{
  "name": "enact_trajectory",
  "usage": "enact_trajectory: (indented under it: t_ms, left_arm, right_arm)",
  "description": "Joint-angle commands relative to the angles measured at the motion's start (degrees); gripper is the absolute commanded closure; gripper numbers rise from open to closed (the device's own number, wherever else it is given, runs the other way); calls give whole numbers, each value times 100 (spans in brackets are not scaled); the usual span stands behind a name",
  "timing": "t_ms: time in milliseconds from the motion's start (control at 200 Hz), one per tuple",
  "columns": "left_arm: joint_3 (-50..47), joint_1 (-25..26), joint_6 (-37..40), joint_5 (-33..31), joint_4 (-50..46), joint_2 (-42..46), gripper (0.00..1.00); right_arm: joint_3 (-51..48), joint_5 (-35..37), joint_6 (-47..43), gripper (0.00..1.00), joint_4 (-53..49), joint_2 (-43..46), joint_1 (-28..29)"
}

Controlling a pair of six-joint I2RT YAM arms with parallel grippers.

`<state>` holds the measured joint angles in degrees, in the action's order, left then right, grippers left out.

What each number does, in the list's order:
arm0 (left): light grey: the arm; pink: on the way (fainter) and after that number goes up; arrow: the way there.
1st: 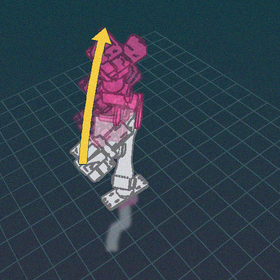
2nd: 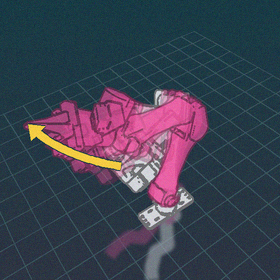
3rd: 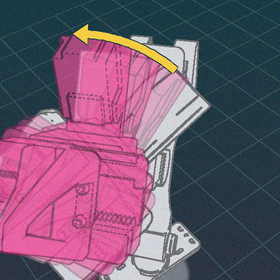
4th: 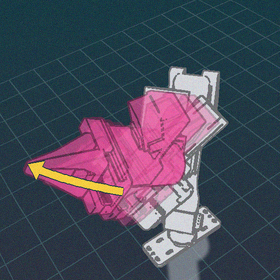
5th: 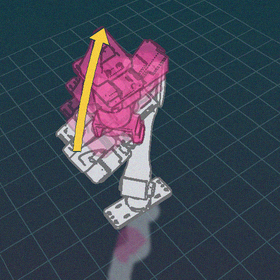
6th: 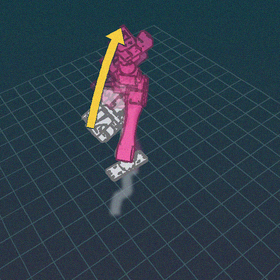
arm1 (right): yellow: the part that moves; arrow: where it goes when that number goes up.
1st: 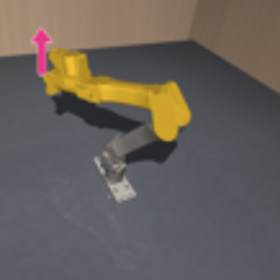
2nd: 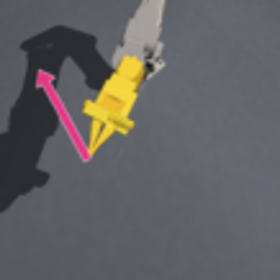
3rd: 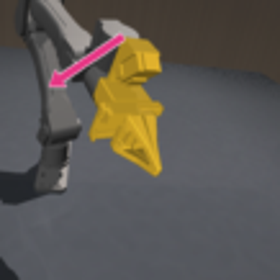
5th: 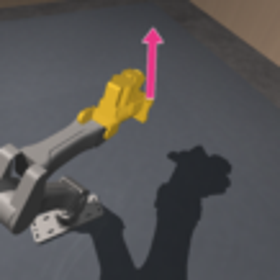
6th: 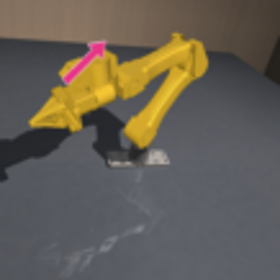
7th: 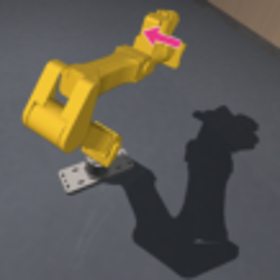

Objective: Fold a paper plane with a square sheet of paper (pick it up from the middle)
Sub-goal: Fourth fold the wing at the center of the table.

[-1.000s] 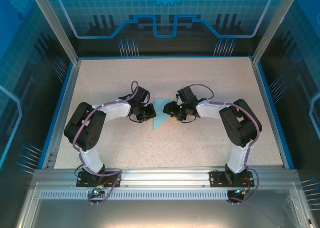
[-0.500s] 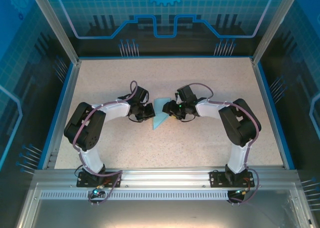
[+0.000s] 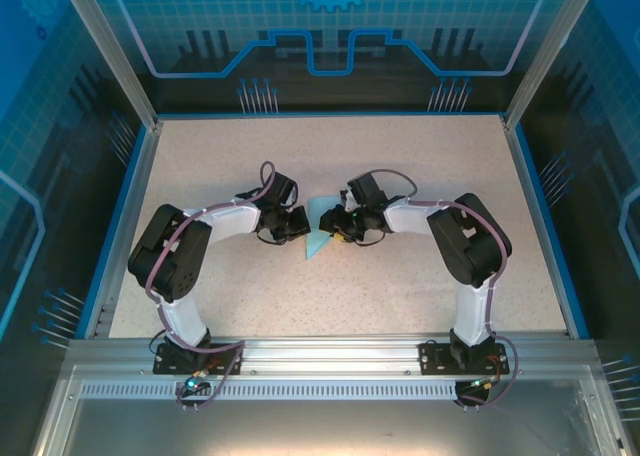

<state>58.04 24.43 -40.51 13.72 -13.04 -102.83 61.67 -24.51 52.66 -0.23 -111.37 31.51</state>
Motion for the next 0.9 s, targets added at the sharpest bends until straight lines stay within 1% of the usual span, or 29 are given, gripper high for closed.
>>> enact_trajectory:
  t_ms: [0,195,310,435,535,705,810,895]
  left_arm:
    - [111,-82,-14,-102,-94,-36,91]
    - [163,-91,8,-113,-135,-45,86]
    - [163,-95,51,-154,-194,58,77]
    - [98,-88,115,-155,-183,316,65]
    - [-61,-68,166,-111,-44,527,59]
    - [-487,67,291,-22,403,868,47]
    - [-845,160,315,124,893,1034,40]
    - [-1108,283,449,196,1282,1147,32]
  right_arm:
    - [144,-251,-116,61,140,-165,92]
    - [155,-179,-6,74,181,-259,97]
    - [81,38,152,87,181,-200,93]
    - [-146,494,410,96,144,161,101]
    - [-216,858,496,98,-156,527,114]
    - [-319,1481,666,98,-873,1033,190]
    - [-328,1703,799,98,-1159,1135,232]
    - [-283,1781,923,98,-1309,1103,235]
